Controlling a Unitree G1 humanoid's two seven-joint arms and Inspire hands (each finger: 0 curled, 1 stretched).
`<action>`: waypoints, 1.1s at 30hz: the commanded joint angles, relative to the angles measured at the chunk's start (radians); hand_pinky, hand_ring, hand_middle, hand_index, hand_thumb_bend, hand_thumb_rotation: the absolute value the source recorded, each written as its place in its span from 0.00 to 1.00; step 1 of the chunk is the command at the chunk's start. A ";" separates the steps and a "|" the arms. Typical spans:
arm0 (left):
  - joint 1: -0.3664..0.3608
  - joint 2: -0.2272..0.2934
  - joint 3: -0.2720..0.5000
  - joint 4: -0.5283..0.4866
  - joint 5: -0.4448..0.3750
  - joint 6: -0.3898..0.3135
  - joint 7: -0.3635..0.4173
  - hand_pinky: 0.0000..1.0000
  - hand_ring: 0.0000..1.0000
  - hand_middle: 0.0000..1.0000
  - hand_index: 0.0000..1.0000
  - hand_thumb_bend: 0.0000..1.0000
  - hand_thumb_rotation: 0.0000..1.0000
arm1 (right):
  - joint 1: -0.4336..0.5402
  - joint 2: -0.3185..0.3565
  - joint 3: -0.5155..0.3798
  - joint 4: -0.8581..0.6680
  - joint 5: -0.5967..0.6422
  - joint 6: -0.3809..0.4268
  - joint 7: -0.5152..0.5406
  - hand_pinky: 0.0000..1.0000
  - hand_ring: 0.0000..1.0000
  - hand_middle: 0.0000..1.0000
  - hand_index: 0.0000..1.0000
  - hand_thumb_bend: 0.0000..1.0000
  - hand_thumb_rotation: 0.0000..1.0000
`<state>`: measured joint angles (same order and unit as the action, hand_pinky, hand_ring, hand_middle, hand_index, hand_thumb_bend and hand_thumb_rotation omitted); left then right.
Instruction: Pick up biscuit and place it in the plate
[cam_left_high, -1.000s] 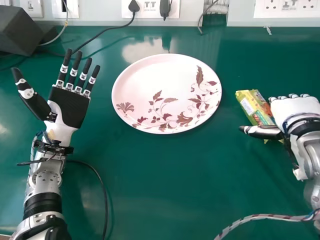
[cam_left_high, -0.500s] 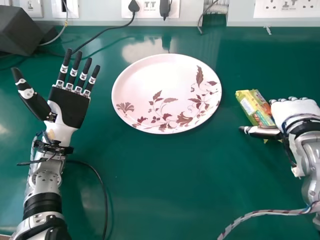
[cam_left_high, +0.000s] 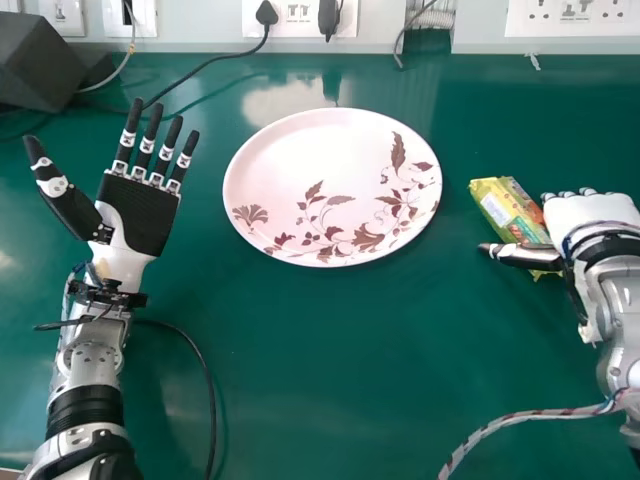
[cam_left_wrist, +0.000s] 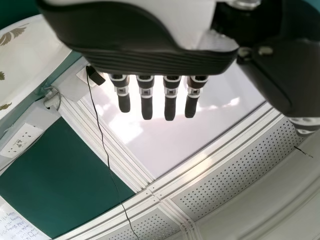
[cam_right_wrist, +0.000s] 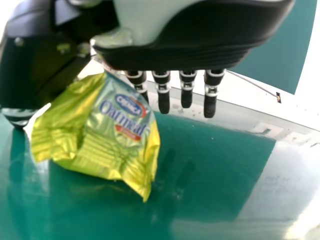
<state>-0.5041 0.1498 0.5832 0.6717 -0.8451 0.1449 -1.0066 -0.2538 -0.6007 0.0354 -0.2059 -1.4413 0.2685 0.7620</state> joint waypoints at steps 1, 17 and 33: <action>0.072 -0.054 0.000 0.044 -0.009 0.016 0.002 1.00 0.97 0.99 0.98 1.00 0.63 | -0.003 -0.015 0.018 0.038 -0.013 0.021 0.001 0.90 1.00 1.00 1.00 1.00 0.02; 0.073 -0.057 0.003 0.036 -0.036 0.044 -0.001 1.00 0.96 1.00 0.99 1.00 0.50 | -0.007 -0.040 0.082 0.047 -0.078 0.079 0.029 0.86 1.00 1.00 1.00 1.00 0.00; 0.079 -0.070 0.007 0.022 -0.045 0.048 0.025 1.00 0.92 0.97 0.97 1.00 0.46 | 0.022 -0.040 0.109 0.052 -0.129 0.088 -0.024 0.79 0.99 1.00 1.00 1.00 0.00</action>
<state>-0.4963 0.1287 0.5847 0.6477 -0.8783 0.1706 -0.9881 -0.2597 -0.6308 0.1377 -0.1896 -1.5442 0.3459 0.7270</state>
